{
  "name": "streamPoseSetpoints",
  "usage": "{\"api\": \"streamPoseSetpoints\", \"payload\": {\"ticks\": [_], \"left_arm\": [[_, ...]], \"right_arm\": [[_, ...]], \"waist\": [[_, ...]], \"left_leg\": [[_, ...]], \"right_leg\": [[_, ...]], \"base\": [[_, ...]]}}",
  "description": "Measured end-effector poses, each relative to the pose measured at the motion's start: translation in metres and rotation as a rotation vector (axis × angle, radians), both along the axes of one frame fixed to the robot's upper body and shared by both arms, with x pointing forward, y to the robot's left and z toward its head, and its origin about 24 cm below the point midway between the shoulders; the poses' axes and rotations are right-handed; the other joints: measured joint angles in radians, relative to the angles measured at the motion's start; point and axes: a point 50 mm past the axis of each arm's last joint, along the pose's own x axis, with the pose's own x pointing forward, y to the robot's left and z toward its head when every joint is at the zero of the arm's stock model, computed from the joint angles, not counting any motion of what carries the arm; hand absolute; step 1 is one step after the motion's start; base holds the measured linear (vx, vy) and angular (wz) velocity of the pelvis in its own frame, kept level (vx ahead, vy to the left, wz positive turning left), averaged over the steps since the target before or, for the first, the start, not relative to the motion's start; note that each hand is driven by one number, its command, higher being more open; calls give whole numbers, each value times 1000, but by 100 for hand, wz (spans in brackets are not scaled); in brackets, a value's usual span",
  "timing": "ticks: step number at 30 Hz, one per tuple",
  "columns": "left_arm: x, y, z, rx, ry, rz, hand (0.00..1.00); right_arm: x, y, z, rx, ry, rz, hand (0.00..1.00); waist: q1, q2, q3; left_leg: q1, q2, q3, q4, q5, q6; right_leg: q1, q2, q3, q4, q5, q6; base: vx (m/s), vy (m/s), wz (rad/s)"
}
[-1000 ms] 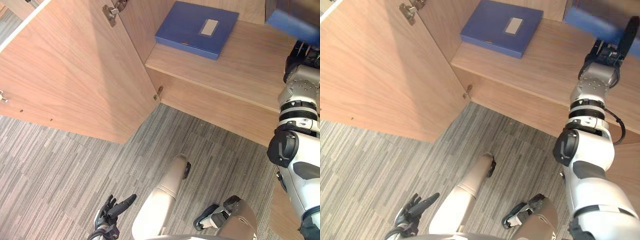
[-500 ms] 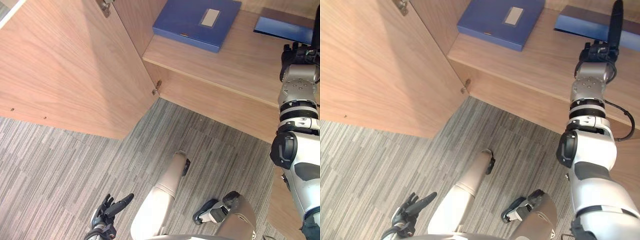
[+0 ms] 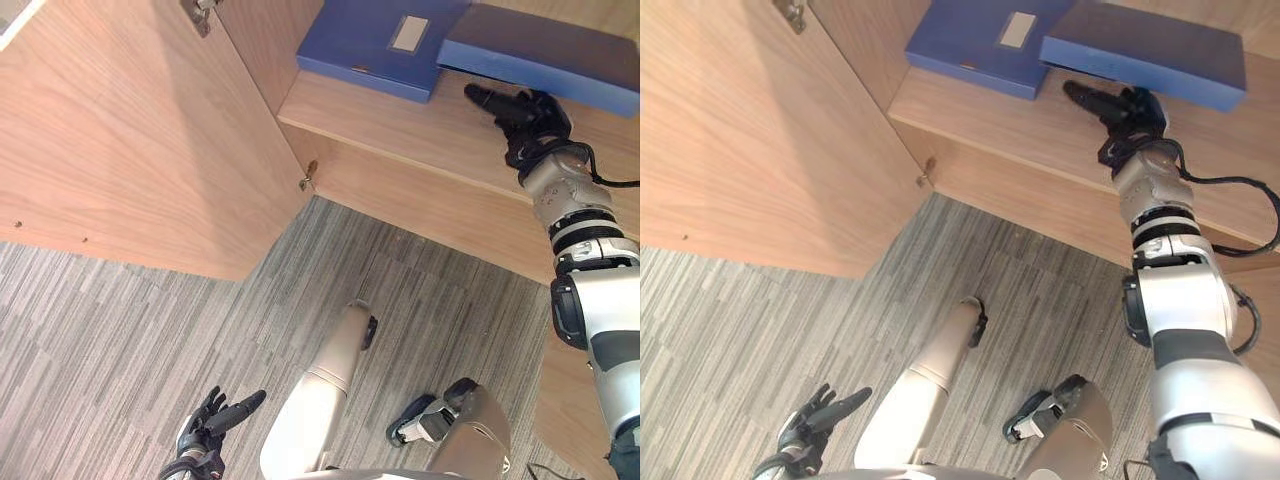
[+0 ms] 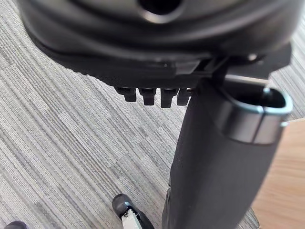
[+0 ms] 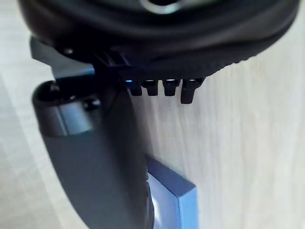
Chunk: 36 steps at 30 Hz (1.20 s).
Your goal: Walk over to the cabinet, pick up the folder, carry it to the office cabinet, place the folder inside the office cabinet, then close the office cabinet door
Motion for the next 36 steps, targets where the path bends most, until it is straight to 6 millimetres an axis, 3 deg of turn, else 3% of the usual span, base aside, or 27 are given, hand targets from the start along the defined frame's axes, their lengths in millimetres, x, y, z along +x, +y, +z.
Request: {"api": "streamPoseSetpoints", "payload": {"ticks": [11,20,25,33,36], "left_arm": [[-3,13,1,22,12,-8,100],[-9,13,-3,1,34,2,100],[-10,10,-4,-10,40,-6,100],[-8,7,-5,-21,40,-12,100],[-7,6,-7,-26,52,-9,100]], "right_arm": [[-7,-11,-15,-354,130,109,100],[-9,7,-36,-784,252,286,100],[-11,22,-50,-1018,298,352,100],[-14,26,-68,-1015,306,385,100],[-15,31,-85,-998,345,416,100]], "waist": [[0,-25,-13],[2,-57,-42],[1,-60,-52],[0,-66,-60],[0,-77,-80]], "left_leg": [[23,21,8,-14,0,0],[23,37,12,-17,-1,-1],[25,40,16,-18,-2,-1],[48,44,26,-27,-2,0],[77,54,26,-54,0,3]], "right_leg": [[21,17,-3,-28,0,0],[18,26,-1,-35,1,0],[18,27,3,-34,1,0],[32,25,10,-41,4,-5],[59,35,2,-77,18,-11]], "base": [[9,8,-2],[-5,13,-3],[0,0,0],[3,7,-1],[23,3,-3]]}}
